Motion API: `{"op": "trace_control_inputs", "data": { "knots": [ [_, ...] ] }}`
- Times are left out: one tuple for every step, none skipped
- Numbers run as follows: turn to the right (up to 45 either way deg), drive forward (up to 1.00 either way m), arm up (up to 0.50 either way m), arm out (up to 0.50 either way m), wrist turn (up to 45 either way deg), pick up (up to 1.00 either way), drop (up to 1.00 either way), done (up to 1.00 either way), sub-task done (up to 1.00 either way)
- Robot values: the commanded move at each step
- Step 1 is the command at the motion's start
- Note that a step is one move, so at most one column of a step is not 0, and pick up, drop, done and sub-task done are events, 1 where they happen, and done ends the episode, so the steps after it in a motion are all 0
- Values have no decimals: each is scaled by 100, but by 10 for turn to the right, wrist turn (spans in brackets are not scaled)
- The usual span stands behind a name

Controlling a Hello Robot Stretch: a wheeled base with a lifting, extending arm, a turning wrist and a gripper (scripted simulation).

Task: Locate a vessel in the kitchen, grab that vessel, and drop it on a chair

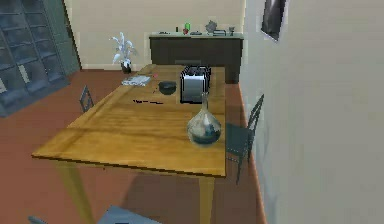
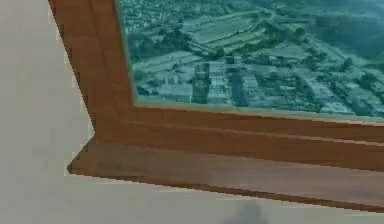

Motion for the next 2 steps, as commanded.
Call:
{"op": "trace_control_inputs", "data": {
  "knots": [
    [0, 45, 0, 0, 0, 0, 0, 0, 0],
    [-450, 0, 0, 0, 0, 0, 0, 0, 0]
  ]
}}
